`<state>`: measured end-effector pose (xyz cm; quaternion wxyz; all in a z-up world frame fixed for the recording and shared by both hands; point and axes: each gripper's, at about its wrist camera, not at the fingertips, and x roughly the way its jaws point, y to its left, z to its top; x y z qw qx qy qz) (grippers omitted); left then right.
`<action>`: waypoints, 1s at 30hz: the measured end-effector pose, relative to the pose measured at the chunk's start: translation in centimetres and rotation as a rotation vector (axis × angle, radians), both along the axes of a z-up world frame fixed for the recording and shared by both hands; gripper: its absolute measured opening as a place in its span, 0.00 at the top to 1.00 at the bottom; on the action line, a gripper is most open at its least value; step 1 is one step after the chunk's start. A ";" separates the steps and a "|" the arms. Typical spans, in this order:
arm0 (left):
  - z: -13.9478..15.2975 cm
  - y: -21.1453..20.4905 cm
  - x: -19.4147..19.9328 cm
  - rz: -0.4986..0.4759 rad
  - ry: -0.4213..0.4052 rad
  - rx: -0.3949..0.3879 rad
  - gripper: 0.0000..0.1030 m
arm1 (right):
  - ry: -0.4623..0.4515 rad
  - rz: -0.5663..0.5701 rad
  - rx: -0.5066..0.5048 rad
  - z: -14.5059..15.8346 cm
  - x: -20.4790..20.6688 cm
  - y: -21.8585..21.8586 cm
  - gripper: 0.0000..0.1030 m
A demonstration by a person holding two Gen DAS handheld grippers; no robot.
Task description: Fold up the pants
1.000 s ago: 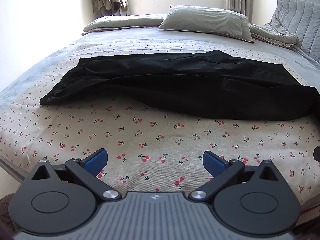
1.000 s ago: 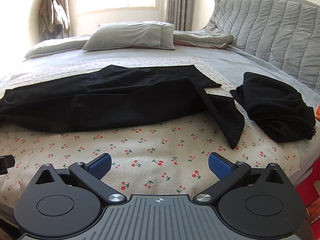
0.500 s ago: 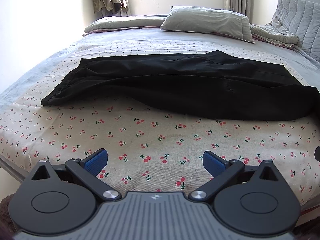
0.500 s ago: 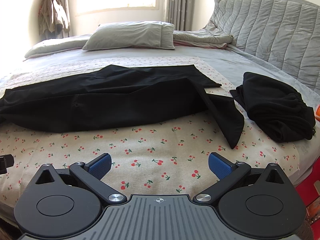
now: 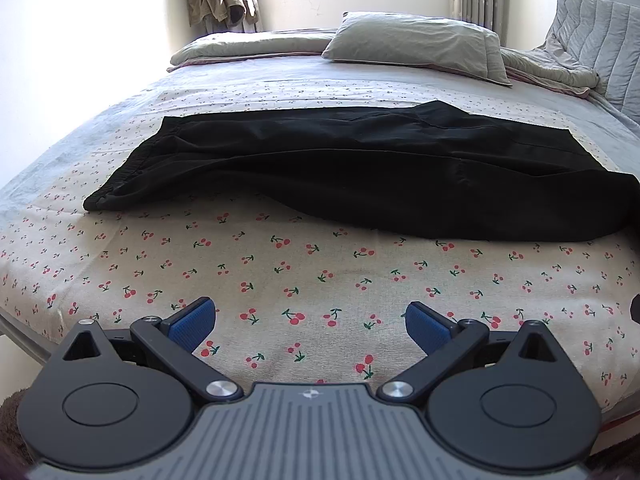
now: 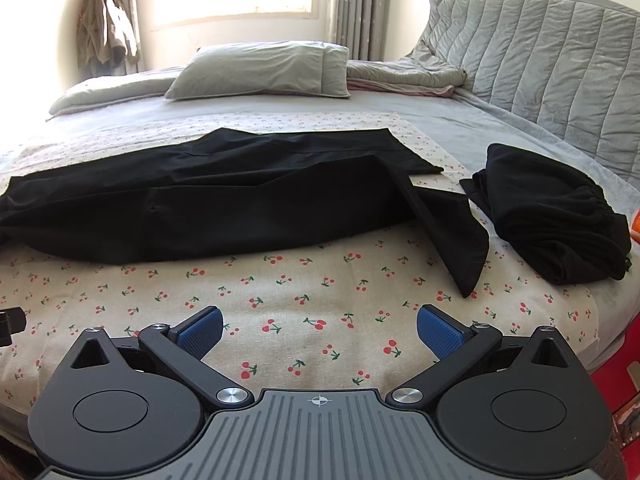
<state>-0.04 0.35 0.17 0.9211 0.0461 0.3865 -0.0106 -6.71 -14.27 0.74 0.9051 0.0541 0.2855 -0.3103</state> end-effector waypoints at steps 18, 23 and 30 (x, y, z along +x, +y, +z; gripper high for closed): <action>-0.7 1.2 1.5 -0.003 0.009 -0.023 0.00 | 0.026 0.048 0.003 -0.8 1.0 -2.6 0.00; -1.4 3.6 3.5 -0.041 0.000 -0.032 0.00 | 0.063 0.063 -0.038 -1.5 1.2 -5.8 0.00; -2.0 10.6 7.4 0.045 0.033 -0.091 0.00 | 0.108 0.058 -0.084 -2.1 2.0 -11.6 0.04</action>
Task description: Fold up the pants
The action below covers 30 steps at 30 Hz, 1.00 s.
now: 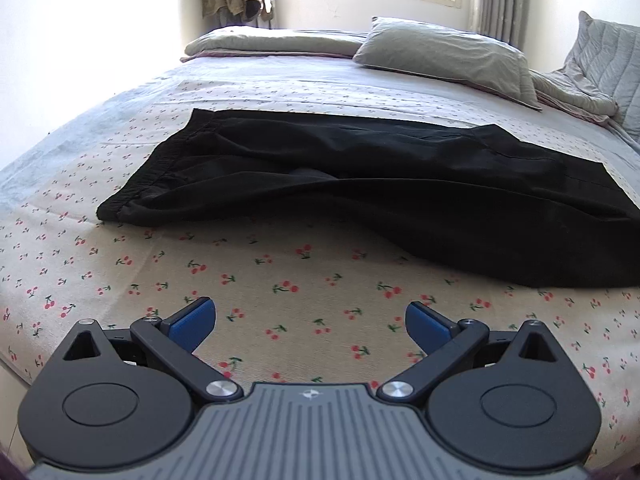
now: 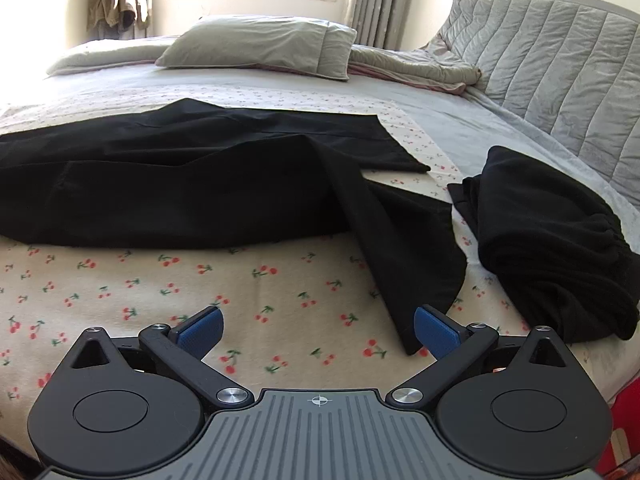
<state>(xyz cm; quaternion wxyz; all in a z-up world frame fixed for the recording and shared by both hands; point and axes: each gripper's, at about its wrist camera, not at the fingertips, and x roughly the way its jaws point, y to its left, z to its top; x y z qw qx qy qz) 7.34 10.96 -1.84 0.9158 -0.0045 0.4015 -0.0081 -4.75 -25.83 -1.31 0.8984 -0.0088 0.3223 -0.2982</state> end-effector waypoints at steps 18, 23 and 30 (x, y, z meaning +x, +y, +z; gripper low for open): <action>-1.0 15.6 9.3 0.476 -0.051 -0.464 0.55 | 0.167 0.028 -0.112 -0.3 4.4 -5.3 0.93; -0.6 16.9 9.4 0.494 -0.105 -0.403 1.00 | 0.169 0.026 -0.120 0.8 3.0 -6.2 1.00; 1.2 18.7 7.5 0.457 -0.127 -0.288 1.00 | 0.205 0.040 -0.123 1.8 -0.4 -7.0 1.00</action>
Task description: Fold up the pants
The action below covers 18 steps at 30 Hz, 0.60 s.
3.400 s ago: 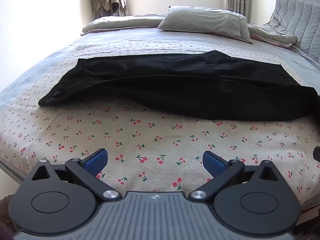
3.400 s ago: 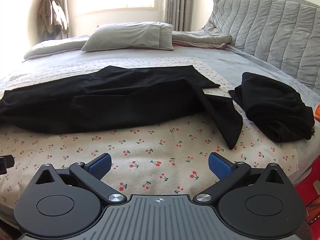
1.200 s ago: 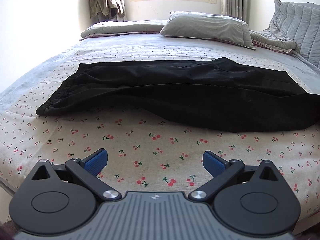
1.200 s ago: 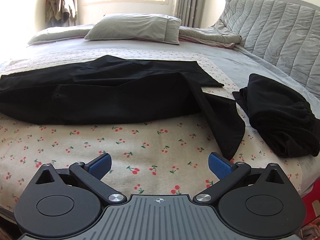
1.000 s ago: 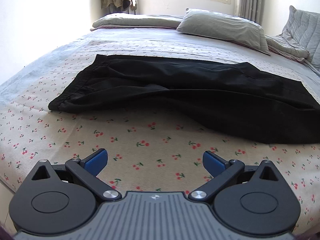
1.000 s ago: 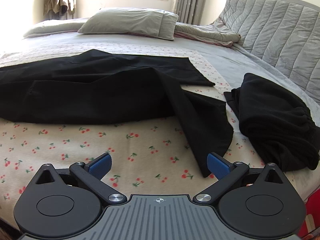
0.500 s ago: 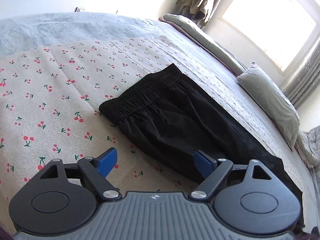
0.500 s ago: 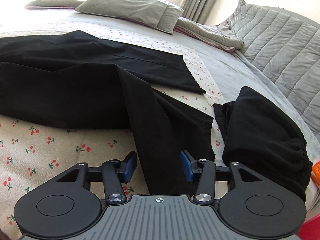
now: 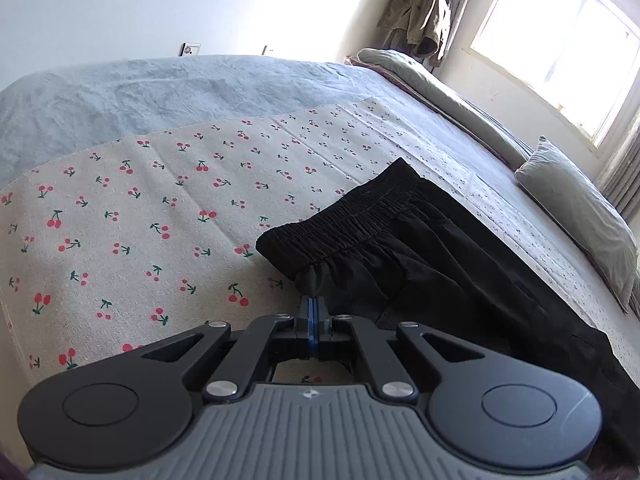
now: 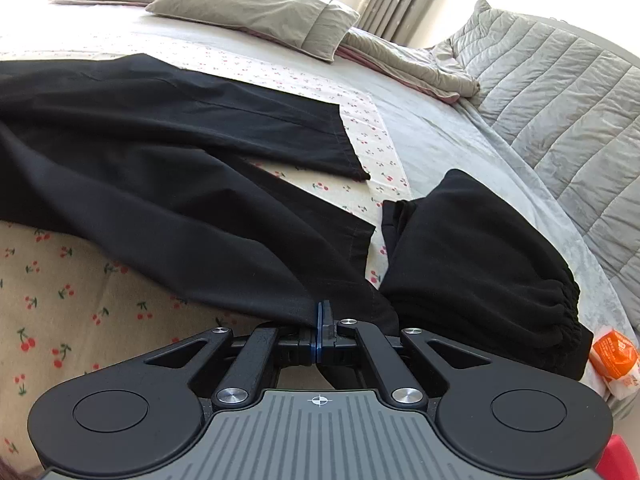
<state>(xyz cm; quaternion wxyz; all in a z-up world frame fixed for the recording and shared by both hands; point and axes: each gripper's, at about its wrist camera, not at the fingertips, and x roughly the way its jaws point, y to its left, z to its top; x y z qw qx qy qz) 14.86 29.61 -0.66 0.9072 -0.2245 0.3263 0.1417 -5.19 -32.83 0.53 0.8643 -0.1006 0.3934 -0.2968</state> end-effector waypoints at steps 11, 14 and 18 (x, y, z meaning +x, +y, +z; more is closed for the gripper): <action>-1.9 2.8 -2.8 -0.047 0.091 -0.013 1.00 | 0.137 0.094 0.056 -1.7 -3.4 1.2 1.00; -2.5 2.3 -3.2 -0.077 0.127 0.029 0.99 | 0.171 0.089 0.075 -2.3 -3.5 1.1 1.00; -2.1 0.3 -3.2 -0.160 0.183 0.219 0.89 | 0.221 0.100 0.101 -2.9 -3.8 1.2 0.93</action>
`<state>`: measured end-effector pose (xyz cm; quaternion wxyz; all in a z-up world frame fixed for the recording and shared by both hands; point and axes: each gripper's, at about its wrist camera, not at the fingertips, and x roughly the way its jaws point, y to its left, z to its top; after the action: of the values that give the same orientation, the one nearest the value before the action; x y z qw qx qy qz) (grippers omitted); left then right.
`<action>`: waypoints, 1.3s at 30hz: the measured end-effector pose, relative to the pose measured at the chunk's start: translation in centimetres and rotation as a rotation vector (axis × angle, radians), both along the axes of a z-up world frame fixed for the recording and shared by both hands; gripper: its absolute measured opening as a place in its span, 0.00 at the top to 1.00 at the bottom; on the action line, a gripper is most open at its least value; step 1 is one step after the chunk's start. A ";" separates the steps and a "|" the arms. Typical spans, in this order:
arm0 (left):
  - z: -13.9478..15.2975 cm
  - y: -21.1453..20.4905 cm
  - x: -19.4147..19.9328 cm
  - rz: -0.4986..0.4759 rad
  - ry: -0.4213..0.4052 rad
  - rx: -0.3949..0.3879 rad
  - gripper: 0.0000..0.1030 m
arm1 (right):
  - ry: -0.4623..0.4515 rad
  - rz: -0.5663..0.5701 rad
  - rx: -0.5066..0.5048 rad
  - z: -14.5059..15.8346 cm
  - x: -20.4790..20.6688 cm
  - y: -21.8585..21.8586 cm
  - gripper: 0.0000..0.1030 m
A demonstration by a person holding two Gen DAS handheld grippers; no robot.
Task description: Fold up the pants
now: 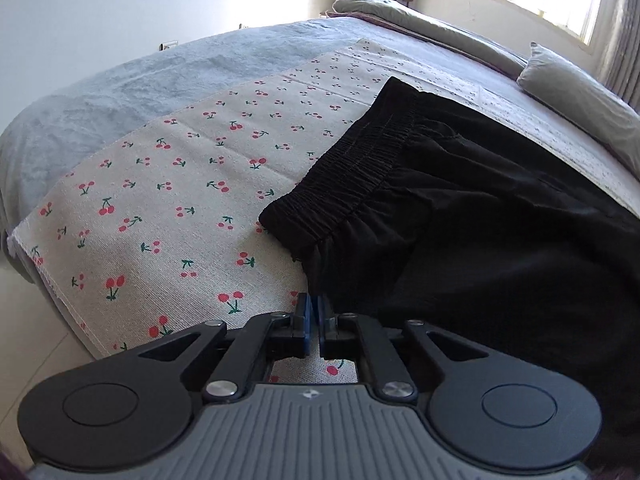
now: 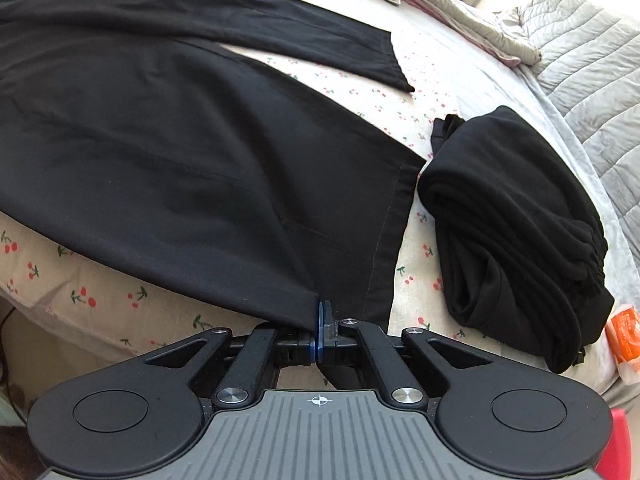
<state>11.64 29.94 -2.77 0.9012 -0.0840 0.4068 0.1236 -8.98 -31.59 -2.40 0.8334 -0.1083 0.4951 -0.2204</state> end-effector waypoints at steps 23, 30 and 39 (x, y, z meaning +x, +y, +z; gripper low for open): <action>10.9 -20.8 2.7 -0.541 -0.221 0.006 0.00 | -0.486 -0.122 0.320 8.2 4.1 -1.7 0.17; 11.9 -30.7 7.4 -0.733 -0.154 0.007 0.00 | -0.523 -0.208 0.363 6.1 10.4 -5.0 0.17; 12.5 -43.3 12.4 -0.871 -0.085 0.025 0.00 | -0.550 -0.347 0.511 2.7 13.7 -10.7 0.17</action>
<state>24.00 -13.34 9.68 0.8861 0.1014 0.3653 -0.2667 4.69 -42.26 0.32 0.8852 0.2504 0.3035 -0.2484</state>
